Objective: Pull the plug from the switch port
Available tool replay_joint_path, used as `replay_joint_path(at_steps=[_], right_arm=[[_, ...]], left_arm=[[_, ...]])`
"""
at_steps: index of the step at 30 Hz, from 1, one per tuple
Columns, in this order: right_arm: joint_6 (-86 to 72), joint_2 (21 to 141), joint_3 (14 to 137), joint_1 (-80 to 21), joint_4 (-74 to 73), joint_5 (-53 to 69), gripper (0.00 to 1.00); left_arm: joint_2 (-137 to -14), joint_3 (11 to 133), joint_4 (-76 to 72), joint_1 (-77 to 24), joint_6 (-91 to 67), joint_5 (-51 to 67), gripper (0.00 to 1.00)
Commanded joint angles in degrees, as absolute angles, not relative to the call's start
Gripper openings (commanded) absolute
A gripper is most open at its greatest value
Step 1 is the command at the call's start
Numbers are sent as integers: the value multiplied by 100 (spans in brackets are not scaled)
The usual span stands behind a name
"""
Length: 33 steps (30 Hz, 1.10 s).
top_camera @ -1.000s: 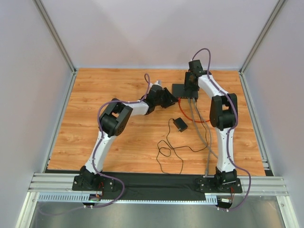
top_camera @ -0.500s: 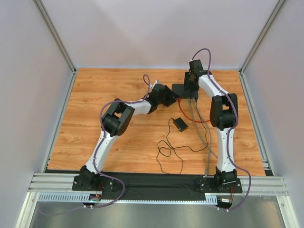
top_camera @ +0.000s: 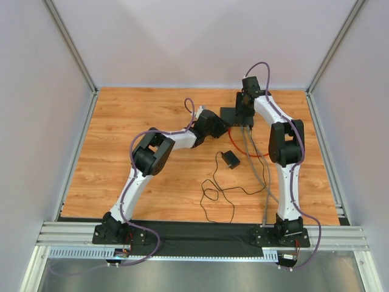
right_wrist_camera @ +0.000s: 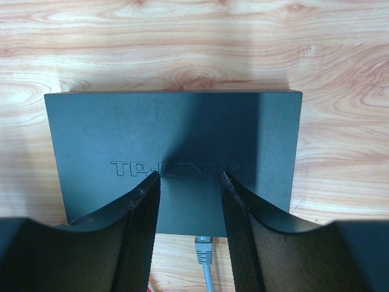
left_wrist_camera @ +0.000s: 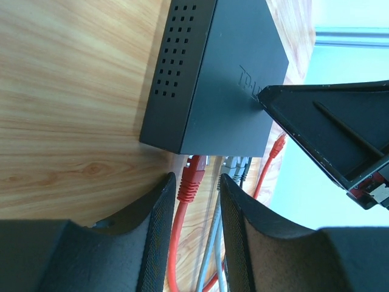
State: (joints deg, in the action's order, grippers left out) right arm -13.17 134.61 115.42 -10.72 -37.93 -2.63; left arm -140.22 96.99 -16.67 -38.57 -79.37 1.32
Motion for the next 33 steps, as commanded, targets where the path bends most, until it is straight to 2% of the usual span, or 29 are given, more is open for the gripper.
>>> replay_joint_path(at_steps=[1, 5, 14, 20, 31, 33], right_arm=[[-1257, 13658, 11452, -1063, -4069, -88, 46], [-1274, 13658, 11443, -1063, -4061, -88, 46], [-1266, 13658, 11443, -1063, -4060, -88, 46], [-1266, 13667, 11443, -1063, -4060, 97, 46], [-1266, 13676, 11461, -1063, -4087, 114, 46], [-1266, 13676, 11461, -1063, -4087, 97, 46]], left_arm=[[-14054, 9633, -1679, -3885, -7963, 17, 43], [-14063, 9598, -1687, -3876, -8077, -158, 39], [-14203, 9615, -1828, -3788, -8376, -106, 40], [-14335, 9738, -1828, -3779, -8411, -35, 33], [-14458, 9817, -1907, -3779, -8323, -35, 32], [-14502, 9809, -1951, -3779, -8323, -35, 28]])
